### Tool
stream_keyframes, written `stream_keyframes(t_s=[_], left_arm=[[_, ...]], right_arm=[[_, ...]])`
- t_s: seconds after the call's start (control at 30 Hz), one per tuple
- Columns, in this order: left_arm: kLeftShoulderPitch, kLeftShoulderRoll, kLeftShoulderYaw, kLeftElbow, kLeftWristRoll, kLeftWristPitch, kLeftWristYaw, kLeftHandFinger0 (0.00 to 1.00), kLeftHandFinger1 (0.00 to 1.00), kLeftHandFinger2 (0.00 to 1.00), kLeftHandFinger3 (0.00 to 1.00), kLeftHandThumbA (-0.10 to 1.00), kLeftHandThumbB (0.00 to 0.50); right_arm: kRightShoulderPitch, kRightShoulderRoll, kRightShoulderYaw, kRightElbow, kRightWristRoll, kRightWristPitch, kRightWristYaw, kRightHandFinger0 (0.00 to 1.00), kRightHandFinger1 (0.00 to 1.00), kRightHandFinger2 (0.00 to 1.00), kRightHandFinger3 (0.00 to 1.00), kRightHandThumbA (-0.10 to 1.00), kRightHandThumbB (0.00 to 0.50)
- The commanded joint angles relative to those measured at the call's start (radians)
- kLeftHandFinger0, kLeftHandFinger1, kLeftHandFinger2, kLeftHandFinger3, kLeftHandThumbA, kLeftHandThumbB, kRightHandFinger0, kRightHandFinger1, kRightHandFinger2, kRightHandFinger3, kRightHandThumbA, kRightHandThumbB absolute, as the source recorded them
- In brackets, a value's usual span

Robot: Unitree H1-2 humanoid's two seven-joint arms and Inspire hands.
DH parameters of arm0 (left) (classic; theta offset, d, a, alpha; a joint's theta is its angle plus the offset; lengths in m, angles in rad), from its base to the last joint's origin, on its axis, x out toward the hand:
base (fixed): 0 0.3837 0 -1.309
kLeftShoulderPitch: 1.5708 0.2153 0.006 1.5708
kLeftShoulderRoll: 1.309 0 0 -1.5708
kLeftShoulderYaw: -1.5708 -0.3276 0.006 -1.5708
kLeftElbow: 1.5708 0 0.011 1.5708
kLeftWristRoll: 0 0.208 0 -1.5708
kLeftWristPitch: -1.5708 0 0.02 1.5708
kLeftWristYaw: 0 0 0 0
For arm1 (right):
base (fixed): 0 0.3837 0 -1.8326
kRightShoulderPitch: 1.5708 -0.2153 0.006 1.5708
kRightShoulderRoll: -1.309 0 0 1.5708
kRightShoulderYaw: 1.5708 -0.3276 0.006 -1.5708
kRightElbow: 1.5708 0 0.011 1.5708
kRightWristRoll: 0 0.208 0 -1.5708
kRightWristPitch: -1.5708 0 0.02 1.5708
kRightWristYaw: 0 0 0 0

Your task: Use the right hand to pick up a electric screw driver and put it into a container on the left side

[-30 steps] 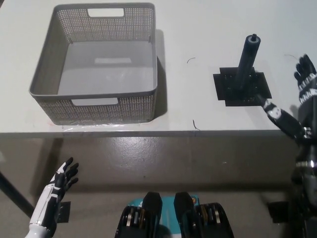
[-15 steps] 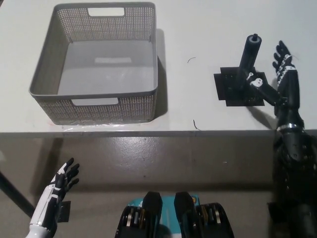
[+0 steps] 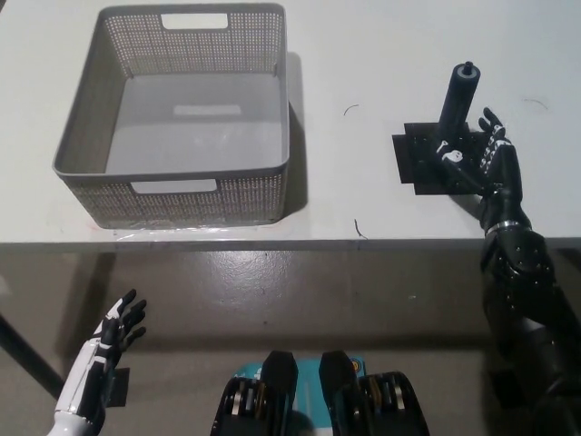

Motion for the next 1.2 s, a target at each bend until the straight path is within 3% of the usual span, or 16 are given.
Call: stream_keyframes(t_s=[0.0,0.3,0.57,0.7,0.8,0.87,0.9,0.93,0.97,1.0,1.07,1.1,1.17], left_arm=[[-0.003,0.008,-0.006,-0.03,-0.007,-0.011,-0.015,1.0,1.0,1.0,1.0,1.0,0.192],[0.005,0.015,-0.009,-0.021,0.003,-0.022,-0.024,1.0,1.0,1.0,1.0,1.0,0.189],[0.001,0.016,-0.012,-0.03,-0.003,-0.012,-0.031,1.0,1.0,1.0,1.0,1.0,0.209],[0.001,0.017,-0.017,-0.036,0.008,-0.005,-0.028,1.0,1.0,1.0,1.0,1.0,0.215],[0.001,0.014,-0.019,-0.038,0.003,0.0,-0.028,1.0,1.0,1.0,1.0,1.0,0.218],[0.002,0.017,-0.025,-0.038,0.005,-0.006,-0.033,1.0,1.0,1.0,1.0,1.0,0.216],[0.001,0.018,-0.026,-0.036,0.003,-0.008,-0.034,1.0,1.0,1.0,1.0,1.0,0.216],[0.001,0.017,-0.025,-0.037,0.008,-0.004,-0.029,1.0,1.0,1.0,1.0,1.0,0.224],[0.001,0.017,-0.026,-0.04,0.006,-0.002,-0.029,1.0,1.0,1.0,1.0,1.0,0.22],[0.002,0.018,-0.026,-0.043,0.003,0.0,-0.029,1.0,1.0,1.0,1.0,1.0,0.219],[-0.003,0.019,-0.023,-0.049,0.002,0.009,-0.027,1.0,1.0,1.0,1.0,1.0,0.226],[-0.008,0.018,-0.022,-0.051,-0.001,0.013,-0.026,1.0,1.0,1.0,1.0,1.0,0.234],[-0.011,0.02,-0.022,-0.046,0.004,0.006,-0.026,1.0,1.0,1.0,1.0,1.0,0.225]], right_arm=[[-0.09,-0.025,-0.009,0.036,0.037,-0.07,0.011,1.0,1.0,1.0,1.0,1.0,0.35],[-0.147,-0.019,0.015,0.149,0.025,-0.07,-0.01,1.0,1.0,1.0,1.0,1.0,0.347],[-0.214,-0.017,0.044,0.23,0.012,-0.029,-0.027,1.0,1.0,1.0,1.0,1.0,0.412],[-0.237,-0.009,0.066,0.255,-0.002,-0.026,-0.046,1.0,1.0,1.0,1.0,1.0,0.415],[-0.249,-0.003,0.077,0.274,-0.004,-0.015,-0.074,1.0,1.0,1.0,1.0,1.0,0.474],[-0.26,0.002,0.08,0.286,-0.005,-0.005,-0.136,1.0,0.96,1.0,1.0,0.77,0.483],[-0.266,0.003,0.084,0.29,-0.01,0.009,-0.17,1.0,0.96,1.0,1.0,0.77,0.483],[-0.289,0.007,0.094,0.304,-0.029,0.068,-0.284,0.16,0.18,0.26,0.35,0.21,0.261],[-0.292,0.006,0.103,0.308,-0.036,0.08,-0.3,0.01,0.07,0.29,0.21,-0.07,0.236],[-0.294,0.004,0.111,0.312,-0.041,0.087,-0.307,0.0,0.06,0.33,0.2,-0.09,0.221],[-0.295,0.001,0.12,0.317,-0.041,0.096,-0.301,0.0,0.14,0.53,0.41,-0.1,0.154],[-0.296,0.0,0.122,0.318,-0.037,0.098,-0.3,0.0,0.15,0.59,0.48,-0.1,0.146],[-0.296,0.0,0.125,0.319,-0.034,0.098,-0.302,0.0,0.17,0.63,0.52,-0.1,0.149]])
